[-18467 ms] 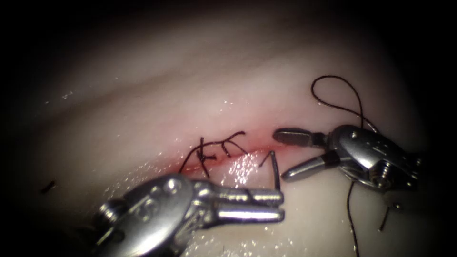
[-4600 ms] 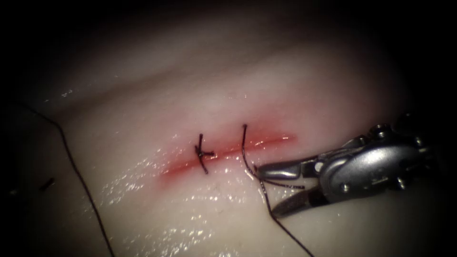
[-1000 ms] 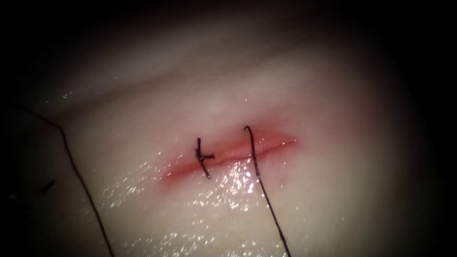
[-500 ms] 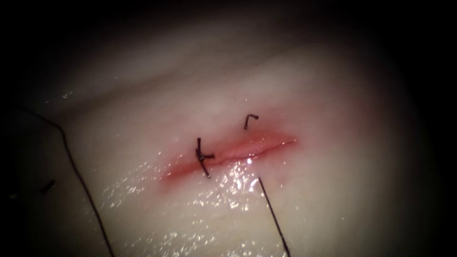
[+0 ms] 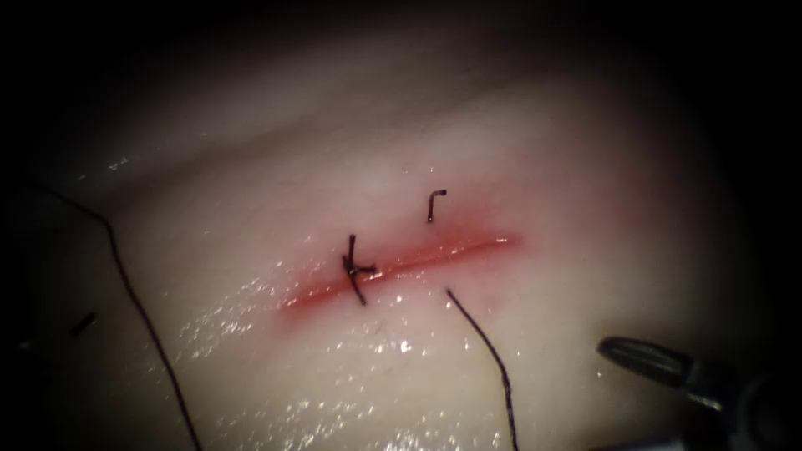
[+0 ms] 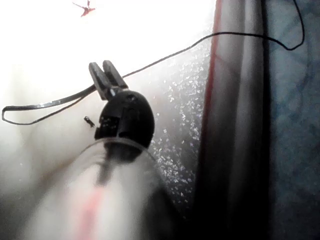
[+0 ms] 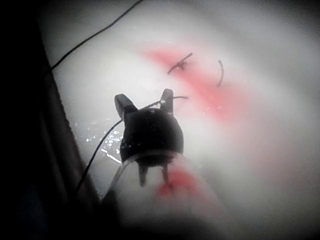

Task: Wound Closure
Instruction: Use the right needle driver to adjust the suture end.

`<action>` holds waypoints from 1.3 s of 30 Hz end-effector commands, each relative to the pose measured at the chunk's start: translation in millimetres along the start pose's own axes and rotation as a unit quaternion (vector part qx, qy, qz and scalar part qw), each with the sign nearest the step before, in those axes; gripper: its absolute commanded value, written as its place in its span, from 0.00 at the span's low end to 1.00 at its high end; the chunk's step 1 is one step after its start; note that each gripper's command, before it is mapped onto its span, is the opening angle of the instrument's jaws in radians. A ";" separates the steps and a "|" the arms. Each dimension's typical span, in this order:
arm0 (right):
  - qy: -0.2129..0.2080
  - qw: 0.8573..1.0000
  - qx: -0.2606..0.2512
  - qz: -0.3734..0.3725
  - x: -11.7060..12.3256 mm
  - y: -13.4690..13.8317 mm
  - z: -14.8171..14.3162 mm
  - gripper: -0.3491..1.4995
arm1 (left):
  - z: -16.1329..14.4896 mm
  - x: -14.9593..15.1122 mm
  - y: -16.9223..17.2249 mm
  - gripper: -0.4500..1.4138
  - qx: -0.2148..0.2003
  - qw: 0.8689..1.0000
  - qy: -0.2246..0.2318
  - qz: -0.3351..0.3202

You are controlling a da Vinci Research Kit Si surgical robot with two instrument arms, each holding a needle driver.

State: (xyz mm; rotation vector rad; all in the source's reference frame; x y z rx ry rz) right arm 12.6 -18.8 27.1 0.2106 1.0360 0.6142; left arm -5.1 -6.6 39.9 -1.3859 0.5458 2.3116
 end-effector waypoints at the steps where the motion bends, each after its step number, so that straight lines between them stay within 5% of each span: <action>1: -0.001 1.000 0.000 -0.024 0.8 2.1 0.0 0.88 | 0.5 -0.4 0.6 0.00 0.000 1.000 0.000 -0.001; 8: 0.023 1.000 0.001 0.004 2.5 7.8 1.6 0.63 | 0.9 -0.5 0.7 0.00 0.000 1.000 0.000 0.000; 21: 0.120 0.985 0.121 -0.032 -1.9 10.7 13.0 0.58 | 0.8 -0.4 1.0 0.00 -0.003 1.000 0.003 0.001; 31: 0.102 0.987 0.123 -0.032 -5.0 10.7 19.1 0.50 | 0.6 -0.5 1.0 0.00 -0.003 1.000 0.003 0.001; 34: 0.101 0.987 0.121 -0.028 -5.5 11.1 19.2 0.26 | 0.5 -0.6 1.0 0.00 -0.003 1.000 0.004 0.002; 35: 0.100 0.988 0.117 -0.025 -5.4 11.2 19.1 0.02 | 0.5 -0.6 1.1 0.00 -0.003 1.000 0.004 -0.001; 39: 0.094 0.989 0.116 0.016 -4.6 11.7 18.9 0.00 | 0.4 -0.7 1.2 0.00 -0.002 1.000 0.004 0.000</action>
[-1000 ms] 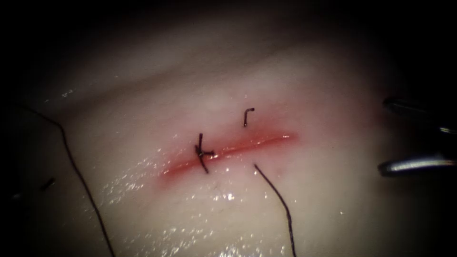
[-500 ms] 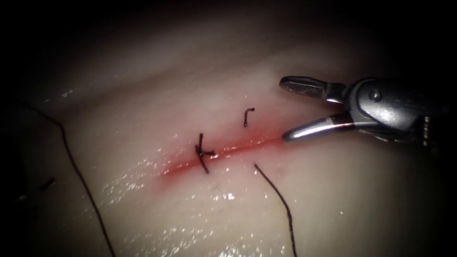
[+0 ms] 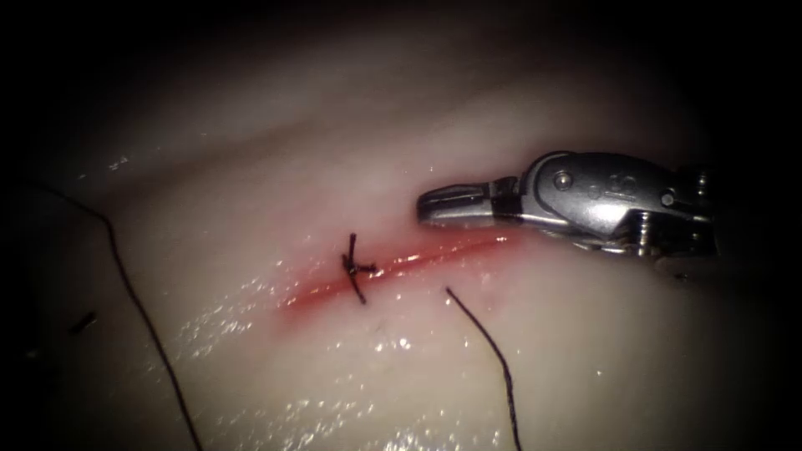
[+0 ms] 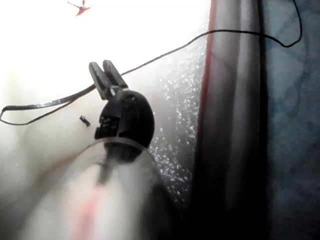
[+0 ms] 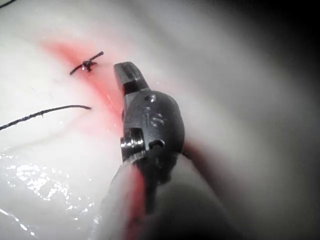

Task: Wound Closure
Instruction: Use the right needle driver to adjust the suture end.

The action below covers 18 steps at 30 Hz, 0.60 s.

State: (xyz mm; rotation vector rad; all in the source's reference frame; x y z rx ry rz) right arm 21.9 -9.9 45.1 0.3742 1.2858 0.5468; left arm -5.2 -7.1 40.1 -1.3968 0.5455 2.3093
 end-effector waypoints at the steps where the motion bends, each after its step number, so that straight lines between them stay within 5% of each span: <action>1: 0.002 1.000 0.002 0.025 0.5 0.4 0.9 0.00 | 0.6 -0.5 0.7 0.00 0.000 1.000 0.000 0.000; 12: -0.006 0.981 -0.027 0.194 2.1 3.0 1.3 0.00 | 0.8 -0.9 1.5 0.00 -0.001 1.000 -0.003 -0.004; 18: -0.015 0.977 -0.027 0.209 2.3 3.0 1.3 0.00 | 0.9 -0.8 1.4 0.00 -0.005 1.000 -0.004 -0.004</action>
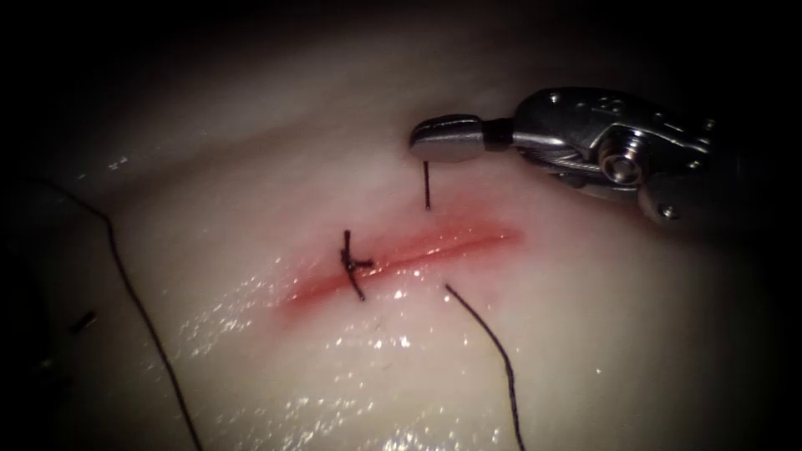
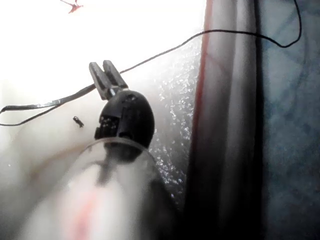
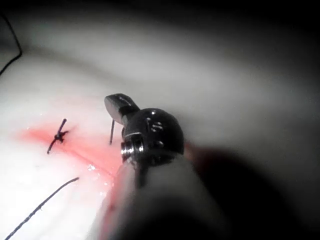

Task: Wound Closure
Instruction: Use the right needle driver to adjust the suture end.

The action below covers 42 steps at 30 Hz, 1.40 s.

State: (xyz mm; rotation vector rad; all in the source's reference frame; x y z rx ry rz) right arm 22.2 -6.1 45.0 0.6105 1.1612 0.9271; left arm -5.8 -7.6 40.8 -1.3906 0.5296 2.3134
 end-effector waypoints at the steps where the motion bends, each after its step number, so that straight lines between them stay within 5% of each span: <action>1: -0.002 1.000 0.001 0.000 0.0 -0.1 0.8 0.00 | 0.5 -0.4 0.5 0.00 -0.001 1.000 0.000 -0.001; 25: -0.005 1.000 -0.013 0.013 1.9 -0.4 1.2 0.00 | 2.5 -0.1 -1.6 0.00 -0.005 1.000 -0.005 -0.011; 26: -0.002 1.000 -0.013 0.007 1.9 -0.5 1.2 0.04 | 2.6 0.0 -1.7 0.00 -0.005 1.000 -0.006 -0.012; 28: 0.017 1.000 -0.021 -0.012 1.9 -0.5 1.3 0.58 | 3.1 0.0 -2.2 0.00 -0.006 1.000 -0.006 -0.013; 29: 0.032 0.999 -0.031 -0.029 2.0 -0.5 1.3 0.75 | 3.3 -0.1 -2.4 0.00 -0.006 1.000 -0.007 -0.011; 31: 0.056 0.997 -0.032 -0.029 2.2 -0.5 1.3 0.93 | 4.1 -0.3 -3.0 0.00 -0.006 1.000 -0.008 -0.012; 37: 0.141 0.989 -0.023 -0.043 4.5 0.0 -0.7 0.98 | 6.4 -2.1 -4.6 0.00 -0.005 1.000 -0.007 -0.010; 42: 0.138 0.989 -0.029 -0.054 6.6 0.8 -4.9 0.95 | 9.3 -4.6 -7.0 0.00 0.000 1.000 -0.010 -0.008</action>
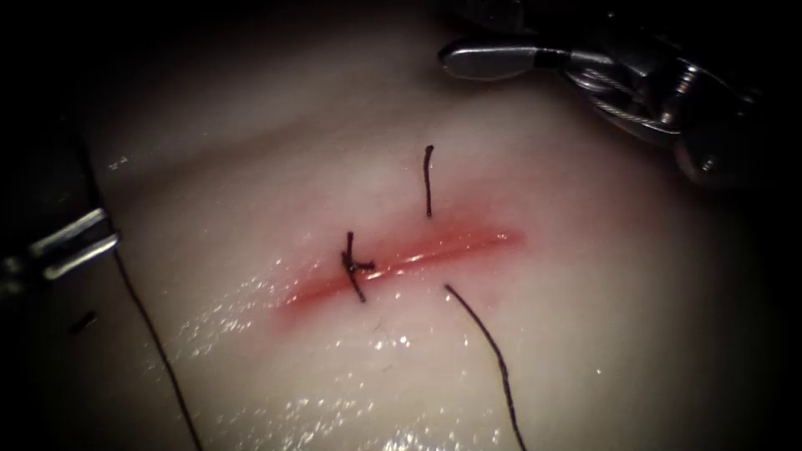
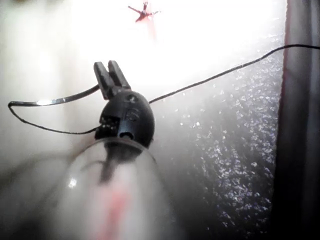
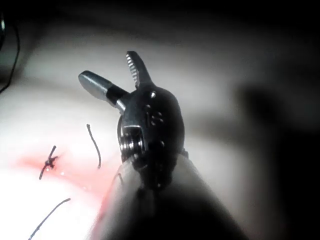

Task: Wound Closure
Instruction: Set the needle down.

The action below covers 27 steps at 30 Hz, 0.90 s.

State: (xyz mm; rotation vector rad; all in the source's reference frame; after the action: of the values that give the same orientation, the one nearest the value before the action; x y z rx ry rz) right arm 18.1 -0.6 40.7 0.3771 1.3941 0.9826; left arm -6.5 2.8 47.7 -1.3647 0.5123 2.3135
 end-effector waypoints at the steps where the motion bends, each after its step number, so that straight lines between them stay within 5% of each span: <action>1: -0.003 1.000 0.004 -0.007 0.2 0.5 -0.5 0.95 | 1.2 -0.7 0.1 0.00 0.004 1.000 -0.004 0.000; 3: -0.005 1.000 0.007 -0.022 0.3 0.5 -2.0 0.90 | 2.2 -1.4 -0.7 0.00 0.007 1.000 -0.011 0.002; 5: -0.014 0.999 0.010 -0.050 0.0 0.3 -3.4 0.75 | 3.5 -2.1 -1.5 0.00 0.009 1.000 -0.014 0.004; 8: -0.017 0.985 0.007 -0.170 -0.1 0.3 -4.6 0.59 | 5.3 -3.1 -2.4 0.00 0.010 1.000 -0.026 0.010; 10: -0.018 0.980 0.002 -0.198 0.2 0.6 -5.0 0.30 | 6.5 -3.8 -2.8 0.00 0.009 0.999 -0.029 0.017; 13: -0.020 0.969 -0.003 -0.247 0.8 1.6 -5.3 0.16 | 8.2 -5.0 -2.9 0.00 0.005 0.999 -0.038 0.022; 19: -0.023 0.970 0.000 -0.243 1.2 2.9 -5.5 0.33 | 11.5 -7.9 -2.4 0.00 -0.013 0.998 -0.065 0.024; 22: -0.023 0.972 -0.022 -0.234 0.7 2.6 -6.1 0.27 | 12.9 -9.5 -2.0 0.03 -0.031 0.997 -0.077 0.007; 24: -0.029 0.973 -0.021 -0.226 -0.1 2.1 -6.4 0.25 | 13.5 -10.4 -1.5 0.65 -0.030 0.995 -0.085 -0.036; 27: -0.055 0.975 -0.012 -0.216 -1.3 1.3 -6.6 0.41 | 13.9 -10.5 -0.9 0.89 -0.017 0.991 -0.089 -0.101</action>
State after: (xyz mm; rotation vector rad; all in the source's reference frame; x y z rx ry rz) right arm 10.8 -2.7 40.9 0.0980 1.2822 0.6135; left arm -11.2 8.9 62.5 -1.1447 0.2632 2.2518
